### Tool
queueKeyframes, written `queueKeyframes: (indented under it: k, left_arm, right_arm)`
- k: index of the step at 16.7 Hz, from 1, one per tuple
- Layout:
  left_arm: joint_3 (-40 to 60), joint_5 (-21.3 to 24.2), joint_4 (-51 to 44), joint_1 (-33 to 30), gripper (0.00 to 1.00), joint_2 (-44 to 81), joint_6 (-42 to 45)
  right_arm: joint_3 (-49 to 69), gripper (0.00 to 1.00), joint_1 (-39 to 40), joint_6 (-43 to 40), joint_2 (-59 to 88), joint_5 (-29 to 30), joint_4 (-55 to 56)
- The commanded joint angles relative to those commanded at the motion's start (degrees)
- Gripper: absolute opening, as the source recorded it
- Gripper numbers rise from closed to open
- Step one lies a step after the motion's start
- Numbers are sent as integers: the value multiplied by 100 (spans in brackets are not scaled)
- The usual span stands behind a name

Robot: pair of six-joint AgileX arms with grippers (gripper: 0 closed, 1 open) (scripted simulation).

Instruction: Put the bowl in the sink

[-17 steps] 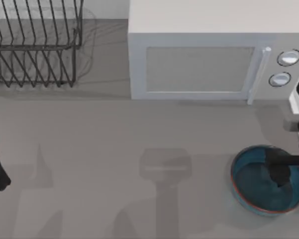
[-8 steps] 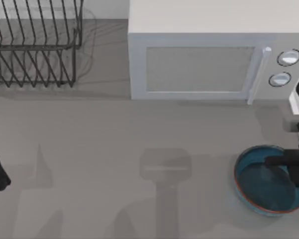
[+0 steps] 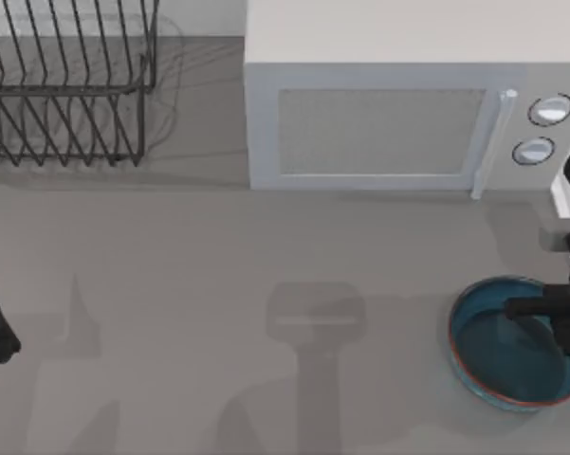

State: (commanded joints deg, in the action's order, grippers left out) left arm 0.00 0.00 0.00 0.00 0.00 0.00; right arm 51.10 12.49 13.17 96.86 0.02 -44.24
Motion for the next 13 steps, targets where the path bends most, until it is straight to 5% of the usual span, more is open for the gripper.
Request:
queueKeyframes:
  k: [6, 13]
  left_arm:
    - [0, 0, 0, 0, 100, 0, 0]
    - [0, 0, 0, 0, 100, 0, 0]
  right_arm:
    - [406, 0, 3, 1, -69, 6, -424]
    - [2113, 0, -26, -24, -561, 6, -2847]
